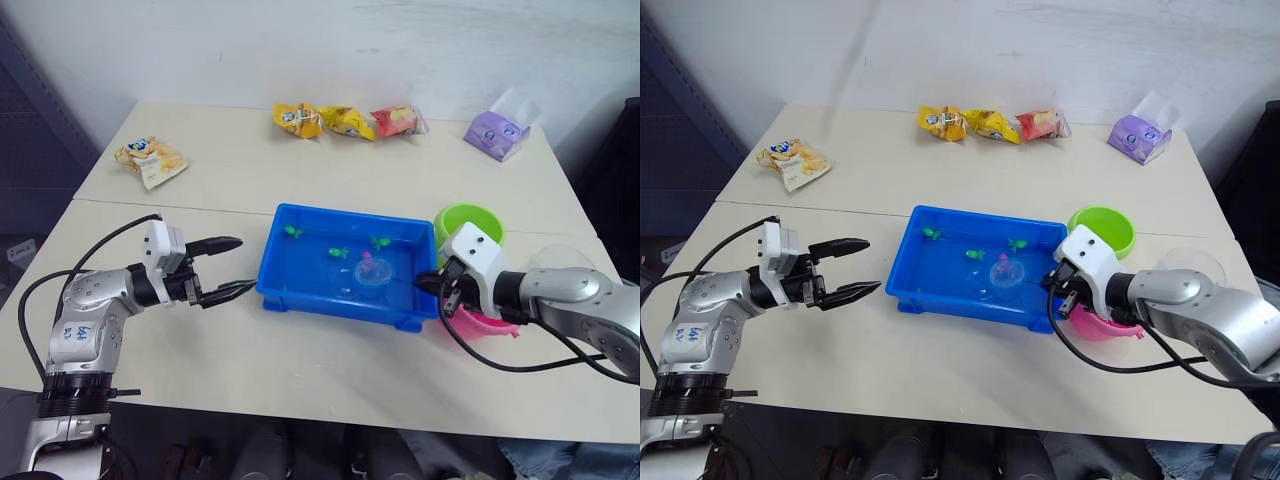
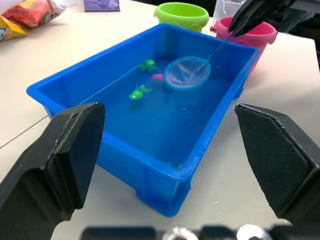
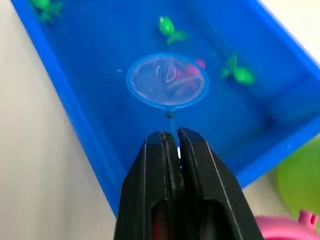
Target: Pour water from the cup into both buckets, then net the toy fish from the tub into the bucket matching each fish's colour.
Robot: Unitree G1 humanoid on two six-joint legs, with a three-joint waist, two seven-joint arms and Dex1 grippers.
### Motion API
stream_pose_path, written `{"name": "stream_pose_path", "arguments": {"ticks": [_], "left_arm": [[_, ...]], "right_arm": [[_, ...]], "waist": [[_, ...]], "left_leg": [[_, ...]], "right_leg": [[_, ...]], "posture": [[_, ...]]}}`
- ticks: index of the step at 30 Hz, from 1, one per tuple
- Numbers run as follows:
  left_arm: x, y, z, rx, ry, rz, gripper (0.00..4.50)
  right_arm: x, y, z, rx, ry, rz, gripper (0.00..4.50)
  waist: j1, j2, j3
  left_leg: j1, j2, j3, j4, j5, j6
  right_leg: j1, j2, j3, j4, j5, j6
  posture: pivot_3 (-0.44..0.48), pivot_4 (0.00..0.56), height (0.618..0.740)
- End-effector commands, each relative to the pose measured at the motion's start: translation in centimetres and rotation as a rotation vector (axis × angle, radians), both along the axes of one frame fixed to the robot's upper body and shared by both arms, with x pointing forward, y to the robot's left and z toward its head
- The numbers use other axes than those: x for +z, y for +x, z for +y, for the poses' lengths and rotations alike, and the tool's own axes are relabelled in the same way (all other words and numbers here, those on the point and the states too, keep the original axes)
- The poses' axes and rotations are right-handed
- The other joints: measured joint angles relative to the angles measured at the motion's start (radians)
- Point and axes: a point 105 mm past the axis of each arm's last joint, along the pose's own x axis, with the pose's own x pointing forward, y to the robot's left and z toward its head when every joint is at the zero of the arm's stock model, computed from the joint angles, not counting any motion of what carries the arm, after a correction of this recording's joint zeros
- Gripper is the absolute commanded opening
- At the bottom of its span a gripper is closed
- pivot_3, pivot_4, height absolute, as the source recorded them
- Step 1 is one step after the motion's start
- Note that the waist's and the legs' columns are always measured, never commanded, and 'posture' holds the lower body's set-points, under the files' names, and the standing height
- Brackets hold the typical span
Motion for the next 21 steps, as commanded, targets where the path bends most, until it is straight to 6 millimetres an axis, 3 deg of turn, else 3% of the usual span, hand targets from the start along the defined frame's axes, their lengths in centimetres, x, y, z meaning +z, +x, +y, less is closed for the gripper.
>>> {"name": "stream_pose_path", "arguments": {"ticks": [1,5,13,21], "left_arm": [[1.0,-0.6,-0.3,-0.005,-0.014,-0.048,4.49],[0.9,-0.9,-0.4,-0.004,-0.016,-0.046,4.49],[0.8,-1.0,-2.0,-0.054,-0.012,-0.065,4.49],[0.2,-1.1,-2.9,-0.083,-0.006,-0.067,4.49]], "right_arm": [[2.2,-0.6,0.0,0.065,0.027,-0.002,0.00],[1.5,-1.8,-1.1,0.063,-0.018,0.136,0.00],[0.0,-1.1,-2.2,-0.069,-0.058,0.259,0.00],[-1.0,2.2,-1.8,-0.196,-0.015,0.185,0.00]], "waist": [[0.000,0.001,0.000],[-0.001,0.001,0.000],[-0.002,0.001,0.000],[-0.005,0.001,0.000]], "left_leg": [[-0.001,0.000,0.000,0.000,0.000,0.000],[-0.001,0.000,0.000,0.001,0.000,0.000],[-0.001,0.000,0.000,0.001,0.000,0.000],[-0.001,0.000,0.000,0.001,0.000,0.000]], "right_leg": [[0.000,0.000,-0.001,0.000,0.000,0.000],[0.000,0.000,-0.001,0.000,0.000,0.000],[0.000,0.000,-0.001,0.001,0.000,0.000],[0.000,0.001,-0.001,0.001,0.000,0.001]], "posture": [[0.000,0.150,0.740],[0.000,0.150,0.740],[0.000,0.150,0.740],[0.000,0.150,0.740]]}}
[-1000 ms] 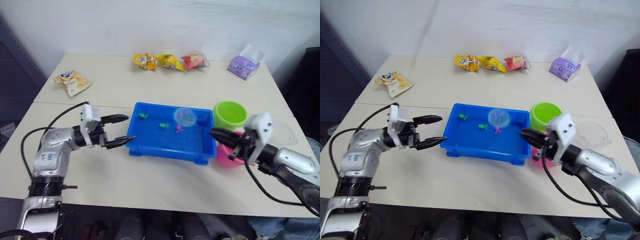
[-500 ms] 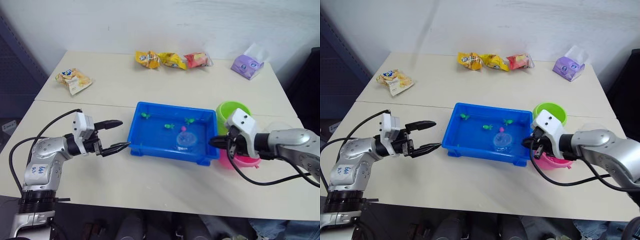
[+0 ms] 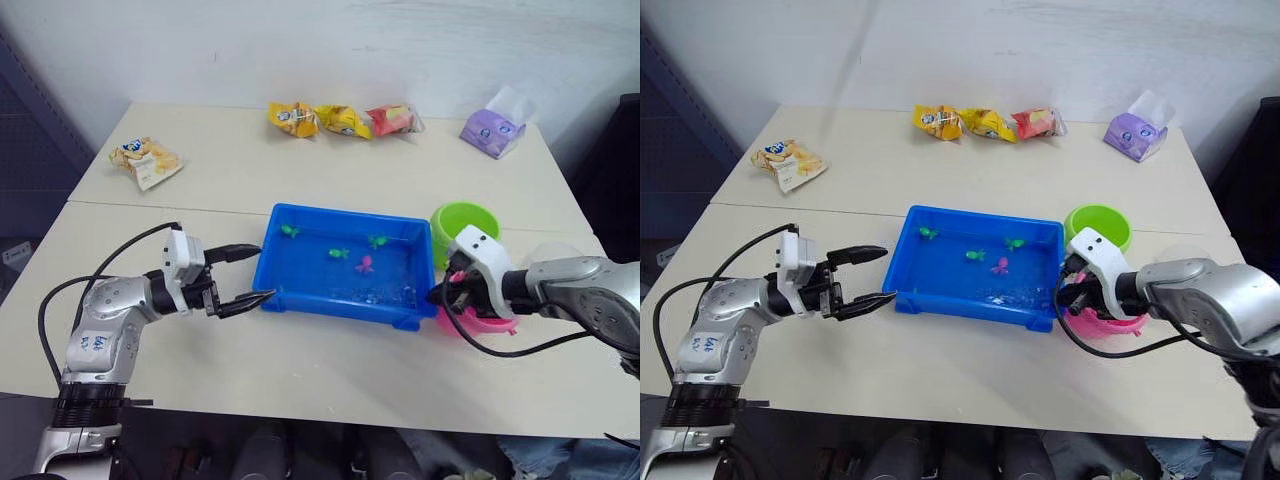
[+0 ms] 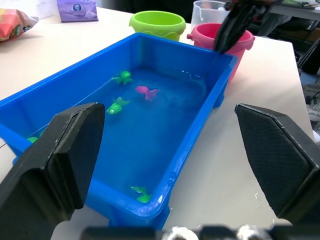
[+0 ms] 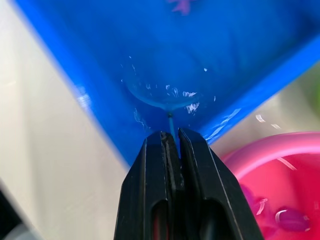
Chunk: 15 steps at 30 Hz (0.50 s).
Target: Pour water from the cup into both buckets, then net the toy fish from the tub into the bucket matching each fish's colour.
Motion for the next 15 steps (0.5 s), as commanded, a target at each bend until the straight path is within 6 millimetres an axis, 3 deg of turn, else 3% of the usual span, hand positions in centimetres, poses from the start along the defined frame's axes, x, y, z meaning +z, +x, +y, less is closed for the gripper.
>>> {"name": "stream_pose_path", "arguments": {"ticks": [1,12,15], "left_arm": [[0.7,-0.2,-0.6,-0.022,0.009,-0.047,4.49],[0.8,0.3,-1.2,-0.029,-0.001,-0.053,4.49],[1.0,0.3,-1.2,-0.027,-0.005,-0.057,4.49]], "right_arm": [[0.3,1.4,0.1,-0.045,-0.006,-0.063,0.00],[0.7,2.3,1.8,-0.032,0.080,-0.185,0.00],[0.8,1.5,1.7,-0.009,0.085,-0.196,0.00]], "waist": [[0.001,0.000,0.000],[0.002,0.000,0.000],[0.003,0.000,0.000]], "left_leg": [[0.000,0.000,0.000,0.000,0.000,0.000],[-0.001,0.000,0.000,0.000,0.000,0.000],[-0.001,0.000,0.000,0.000,0.000,0.000]], "right_leg": [[0.000,0.000,0.000,0.000,0.000,0.000],[0.000,0.000,0.000,0.000,0.000,0.000],[0.000,0.000,0.000,0.000,0.000,0.000]], "posture": [[0.000,0.150,0.740],[0.000,0.150,0.740],[0.000,0.150,0.740]]}}
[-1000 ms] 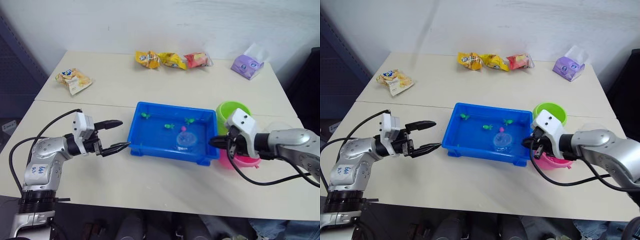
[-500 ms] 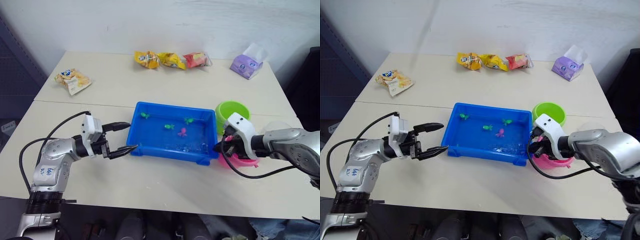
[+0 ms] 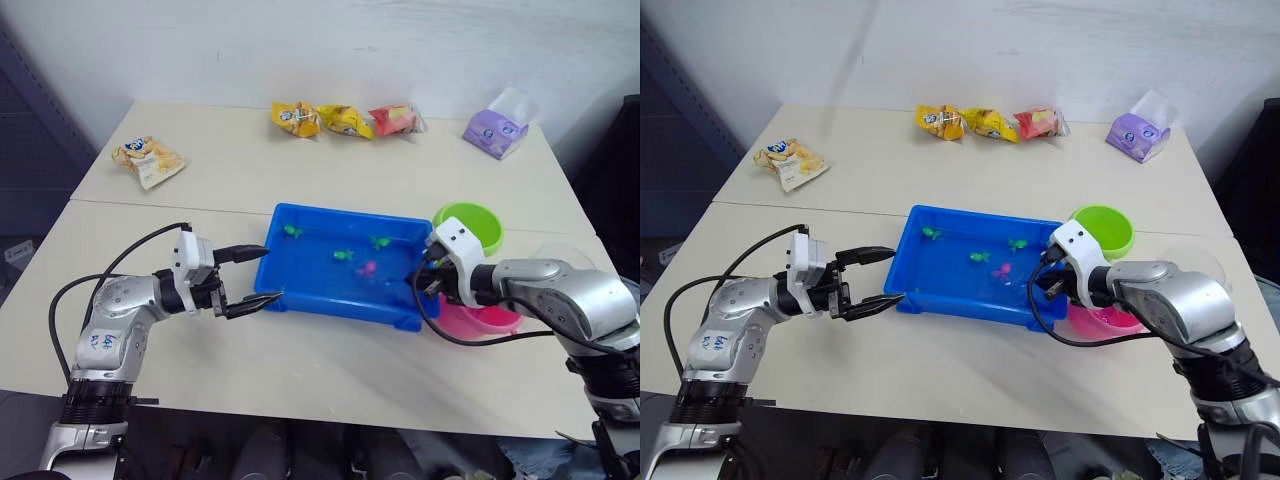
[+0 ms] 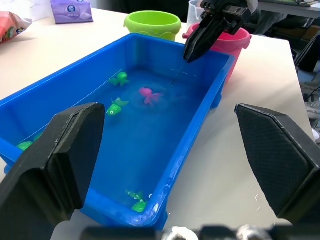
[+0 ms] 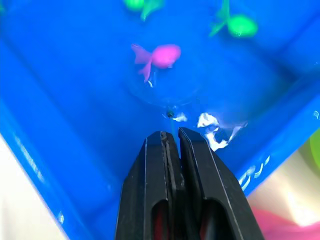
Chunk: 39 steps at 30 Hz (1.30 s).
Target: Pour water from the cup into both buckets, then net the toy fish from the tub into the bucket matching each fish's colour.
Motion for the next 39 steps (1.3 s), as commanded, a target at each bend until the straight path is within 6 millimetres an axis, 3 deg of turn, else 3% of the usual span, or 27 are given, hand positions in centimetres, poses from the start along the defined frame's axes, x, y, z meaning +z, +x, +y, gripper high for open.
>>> {"name": "stream_pose_path", "arguments": {"ticks": [1,10,20,30,32,36,39], "left_arm": [[1.0,0.0,-0.2,-0.006,-0.008,-0.047,4.49],[0.9,-0.2,0.3,-0.002,0.007,-0.037,4.49],[2.0,0.5,-1.9,-0.098,-0.011,-0.056,4.49],[2.7,1.5,-4.2,-0.201,-0.048,-0.052,4.49],[2.9,1.8,-4.7,-0.221,-0.055,-0.055,4.49],[3.1,2.1,-5.6,-0.262,-0.061,-0.059,4.49],[3.2,2.3,-6.3,-0.297,-0.059,-0.061,4.49]], "right_arm": [[1.7,-0.8,-0.3,0.033,-0.003,-0.075,0.00],[4.0,-4.1,-0.3,0.132,0.000,-0.156,0.00],[6.3,-7.0,-3.0,0.145,0.026,-0.319,0.00],[5.2,-10.9,-4.5,0.067,0.012,-0.379,0.00],[5.8,-12.0,-4.6,0.068,0.075,-0.422,0.00],[7.7,-13.6,-7.3,-0.083,0.146,-0.573,0.00],[6.9,-15.2,-9.2,-0.147,0.064,-0.562,0.00]], "waist": [[0.000,0.000,0.000],[0.000,0.000,0.000],[0.010,0.000,0.000],[0.009,0.000,0.000],[0.016,0.000,0.000],[0.024,0.000,0.000],[0.027,0.001,0.000]], "left_leg": [[0.000,0.000,0.000,0.000,0.000,0.000],[0.000,0.000,0.000,0.000,0.000,0.000],[-0.002,0.000,-0.001,0.000,0.000,0.001],[-0.001,0.000,0.000,0.001,0.000,0.001],[-0.001,-0.001,0.000,0.001,0.001,0.001],[-0.001,-0.001,0.000,0.002,0.000,0.001],[-0.001,-0.001,0.000,0.002,0.000,0.001]], "right_leg": [[0.000,0.000,0.000,0.000,0.000,0.000],[0.000,0.000,0.000,0.000,0.000,0.000],[0.001,0.001,0.000,0.000,0.001,0.002],[0.001,0.002,0.000,0.001,0.001,0.002],[0.001,0.002,0.000,0.002,0.001,0.003],[0.002,0.002,0.000,0.002,0.002,0.004],[0.002,0.002,0.001,0.001,0.002,0.004]], "posture": [[0.000,0.150,0.740],[0.000,0.150,0.740],[0.000,0.150,0.740],[0.000,0.150,0.740],[0.000,0.150,0.740],[0.000,0.150,0.740],[0.000,0.150,0.740]]}}
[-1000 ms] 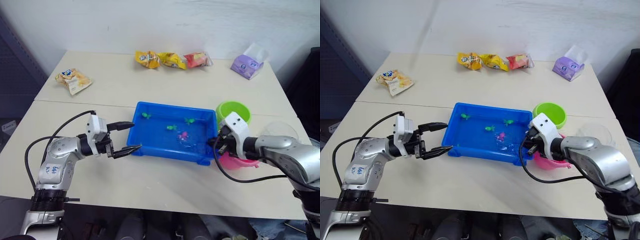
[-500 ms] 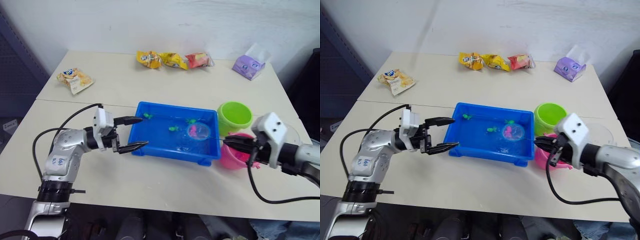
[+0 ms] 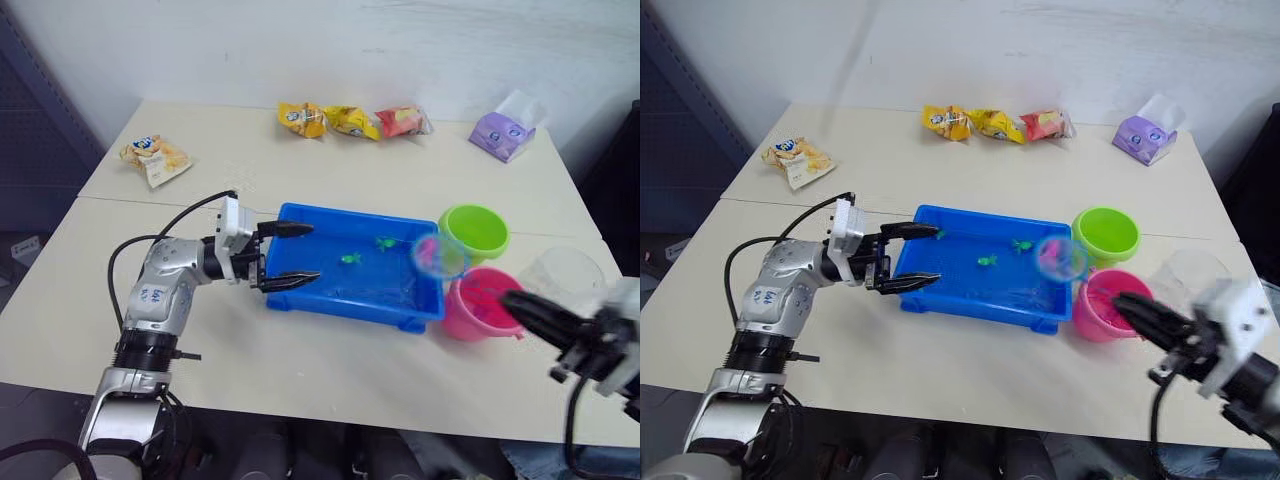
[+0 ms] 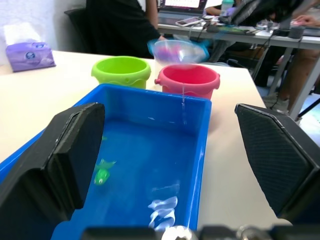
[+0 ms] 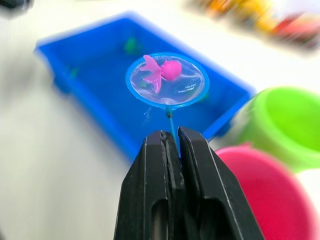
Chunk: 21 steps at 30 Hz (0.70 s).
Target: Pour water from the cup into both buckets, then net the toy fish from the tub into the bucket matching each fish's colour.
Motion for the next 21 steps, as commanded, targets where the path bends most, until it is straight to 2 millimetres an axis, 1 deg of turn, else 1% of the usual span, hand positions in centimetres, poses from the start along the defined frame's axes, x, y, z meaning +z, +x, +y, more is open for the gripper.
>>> {"name": "stream_pose_path", "arguments": {"ticks": [1,4,8,9,11,12,14,15,16,17,19,20,21], "left_arm": [[0.7,0.0,-0.7,-0.044,0.004,-0.041,4.49],[1.1,0.0,-1.3,-0.070,0.000,-0.052,4.49],[1.4,-0.2,-1.8,-0.089,-0.003,-0.056,4.49],[1.4,-0.3,-1.9,-0.092,-0.003,-0.056,4.49],[1.3,-0.5,-2.0,-0.097,-0.003,-0.053,4.49],[1.3,-0.6,-2.0,-0.098,-0.003,-0.053,4.49],[1.2,-0.8,-2.1,-0.099,-0.005,-0.050,4.49],[1.2,-0.9,-2.1,-0.098,-0.007,-0.047,4.49],[1.2,-0.9,-2.1,-0.097,-0.008,-0.045,4.49],[1.2,-1.0,-2.1,-0.098,-0.009,-0.042,4.49],[1.2,-1.1,-2.2,-0.101,-0.010,-0.037,4.49],[1.2,-1.1,-2.2,-0.101,-0.010,-0.036,4.49],[1.3,-1.0,-2.2,-0.094,-0.019,-0.034,4.49]], "right_arm": [[0.2,-1.6,-1.6,-0.064,-0.087,-0.042,0.00],[-0.9,-2.4,-3.6,-0.120,-0.238,-0.079,0.00],[-2.3,-2.5,-5.3,-0.139,-0.452,-0.193,0.00],[-2.7,-2.4,-5.5,-0.140,-0.494,-0.218,0.00],[-4.1,-2.1,-5.3,-0.075,-0.711,-0.247,0.00],[-4.5,-2.0,-5.3,-0.059,-0.776,-0.259,0.00],[-4.4,-1.4,-5.6,-0.081,-0.860,-0.342,0.00],[-4.4,-1.2,-5.8,-0.078,-0.950,-0.384,0.00],[-4.9,-1.2,-5.8,-0.031,-1.036,-0.398,0.00],[-5.0,-1.2,-6.0,-0.008,-1.151,-0.417,0.00],[-4.0,-0.9,-6.3,-0.008,-1.281,-0.506,0.00],[-3.5,-0.9,-6.3,-0.014,-1.318,-0.550,0.00],[-3.7,-0.8,-6.3,0.007,-1.320,-0.560,0.00]], "waist": [[0.001,0.000,0.000],[0.000,0.000,0.000],[-0.007,0.000,0.000],[-0.009,0.000,0.000],[-0.012,0.000,0.000],[-0.014,0.000,0.000],[-0.022,0.000,0.000],[-0.025,0.000,0.000],[-0.025,0.000,0.000],[-0.025,0.000,0.000],[-0.023,0.000,0.000],[-0.024,0.000,0.000],[-0.024,0.000,0.000]], "left_leg": [[0.000,0.000,0.000,-0.001,0.000,0.000],[0.001,0.000,0.001,-0.001,0.000,0.000],[0.003,-0.001,0.003,0.000,0.000,0.000],[0.004,-0.001,0.004,-0.001,0.000,0.000],[0.006,-0.001,0.004,-0.003,0.001,-0.001],[0.007,-0.001,0.005,-0.003,0.001,-0.001],[0.008,-0.001,0.005,-0.004,0.001,-0.002],[0.009,-0.001,0.005,-0.004,0.001,-0.002],[0.009,-0.001,0.006,-0.004,0.002,-0.003],[0.010,-0.001,0.007,-0.003,0.002,-0.003],[0.011,-0.001,0.007,-0.004,0.002,-0.004],[0.011,-0.001,0.007,-0.004,0.002,-0.004],[0.011,-0.001,0.007,-0.004,0.002,-0.005]], "right_leg": [[0.000,0.000,0.000,0.000,0.000,0.000],[0.000,0.000,0.001,-0.001,0.000,0.000],[0.000,0.000,0.004,-0.002,0.000,0.000],[0.001,0.000,0.004,-0.001,0.000,0.000],[0.001,0.001,0.004,-0.001,0.000,0.000],[0.001,0.001,0.005,-0.001,0.000,0.000],[0.002,0.001,0.006,0.000,0.000,0.000],[0.002,0.001,0.006,0.000,0.000,0.000],[0.002,0.001,0.007,0.001,0.000,0.000],[0.002,0.000,0.007,0.002,-0.001,-0.001],[0.002,0.001,0.007,0.003,-0.001,-0.002],[0.002,0.001,0.007,0.003,-0.001,-0.002],[0.002,0.001,0.007,0.004,-0.001,-0.002]], "posture": [[0.000,0.150,0.740],[0.000,0.150,0.740],[0.000,0.150,0.740],[0.000,0.150,0.740],[0.000,0.150,0.740],[0.000,0.150,0.740],[0.000,0.150,0.740],[0.000,0.150,0.740],[0.000,0.150,0.740],[0.000,0.150,0.740],[0.000,0.150,0.740],[0.000,0.150,0.740],[0.000,0.150,0.740]]}}
